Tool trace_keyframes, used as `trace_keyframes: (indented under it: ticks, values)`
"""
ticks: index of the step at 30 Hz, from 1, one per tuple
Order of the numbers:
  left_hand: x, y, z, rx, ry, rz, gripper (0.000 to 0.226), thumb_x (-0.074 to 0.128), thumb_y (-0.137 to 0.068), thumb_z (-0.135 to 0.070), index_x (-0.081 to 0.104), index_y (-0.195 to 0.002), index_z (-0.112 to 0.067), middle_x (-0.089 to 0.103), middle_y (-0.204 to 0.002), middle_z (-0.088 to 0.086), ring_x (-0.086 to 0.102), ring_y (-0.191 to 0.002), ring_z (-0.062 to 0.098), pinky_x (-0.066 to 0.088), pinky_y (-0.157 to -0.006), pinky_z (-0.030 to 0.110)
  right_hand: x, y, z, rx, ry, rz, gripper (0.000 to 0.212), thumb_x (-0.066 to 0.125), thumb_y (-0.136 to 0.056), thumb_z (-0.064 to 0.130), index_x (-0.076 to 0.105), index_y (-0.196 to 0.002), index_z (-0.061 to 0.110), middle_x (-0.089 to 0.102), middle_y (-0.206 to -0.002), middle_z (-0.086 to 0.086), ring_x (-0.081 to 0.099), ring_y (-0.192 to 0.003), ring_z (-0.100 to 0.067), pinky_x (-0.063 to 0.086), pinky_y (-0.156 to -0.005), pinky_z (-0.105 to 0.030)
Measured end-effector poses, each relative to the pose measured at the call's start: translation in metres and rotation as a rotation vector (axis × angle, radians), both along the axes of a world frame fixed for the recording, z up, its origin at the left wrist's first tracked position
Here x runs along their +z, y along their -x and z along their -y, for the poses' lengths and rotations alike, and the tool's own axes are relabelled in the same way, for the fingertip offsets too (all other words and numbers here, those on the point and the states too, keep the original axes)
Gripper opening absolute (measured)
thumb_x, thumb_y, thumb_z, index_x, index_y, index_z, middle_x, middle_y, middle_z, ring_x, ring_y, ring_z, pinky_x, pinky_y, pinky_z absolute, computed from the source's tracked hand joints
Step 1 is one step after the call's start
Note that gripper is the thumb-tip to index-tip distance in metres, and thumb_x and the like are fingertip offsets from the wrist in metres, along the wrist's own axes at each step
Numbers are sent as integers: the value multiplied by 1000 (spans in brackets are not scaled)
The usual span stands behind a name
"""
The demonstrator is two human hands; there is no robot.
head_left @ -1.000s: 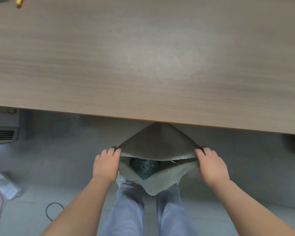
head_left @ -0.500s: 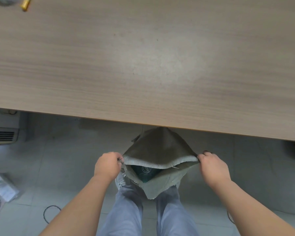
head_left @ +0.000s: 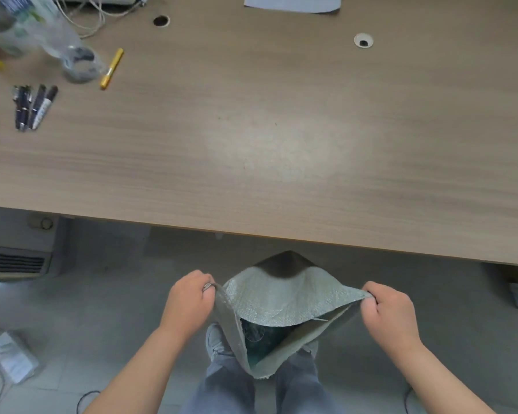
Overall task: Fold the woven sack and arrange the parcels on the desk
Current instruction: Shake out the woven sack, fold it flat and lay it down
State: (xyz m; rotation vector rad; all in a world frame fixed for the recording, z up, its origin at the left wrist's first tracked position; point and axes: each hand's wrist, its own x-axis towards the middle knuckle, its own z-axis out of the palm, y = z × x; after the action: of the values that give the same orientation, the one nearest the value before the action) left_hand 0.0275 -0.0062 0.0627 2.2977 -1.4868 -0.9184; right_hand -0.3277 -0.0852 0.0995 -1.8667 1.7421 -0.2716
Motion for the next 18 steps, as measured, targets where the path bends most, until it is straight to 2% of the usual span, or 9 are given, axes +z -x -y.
trace_keyframes:
  ticks: [2,4,6,9,13,18]
  values:
    - [23,1,-3,98,113,-102,21,40,-76,-16,57,-63,-18,59,-72,-4,57,-72,12,44,-66,26,23,-2,-2,-83,-10,131,23,37,-67,12,26,-53,26,25,-46,6,22,-47,-12,17,-49,-31]
    - [45,3,-8,227,214,-213,24,40,-73,-12,58,-61,-24,61,-68,-5,58,-67,11,42,-62,19,45,-4,-5,-126,-5,255,24,37,-67,9,28,-51,25,24,-46,7,22,-46,-10,13,-49,-27]
    - [64,5,-12,373,281,-314,26,40,-74,-11,57,-56,-21,58,-57,0,52,-55,12,39,-56,25,70,-6,-7,-157,19,358,30,37,-68,5,28,-51,27,23,-48,11,20,-48,-7,12,-50,-28]
    - [96,9,-11,499,355,-426,22,39,-82,-9,50,-63,-11,38,-53,1,34,-51,13,27,-51,27,106,-10,-13,-198,71,513,35,38,-72,0,28,-54,28,24,-53,13,21,-51,-8,14,-52,-31]
    - [133,10,-6,436,413,-468,20,38,-79,-14,47,-62,-10,33,-52,-6,29,-50,9,23,-48,24,138,-10,-18,-347,126,715,43,35,-84,-18,28,-54,12,25,-54,4,22,-53,-16,13,-51,-31]
    - [167,12,-1,397,479,-505,21,39,-77,-12,44,-56,-8,33,-53,0,30,-51,9,24,-49,22,159,-14,-16,-505,94,808,30,33,-88,-5,32,-59,-1,28,-59,-10,24,-59,-27,17,-53,-38]
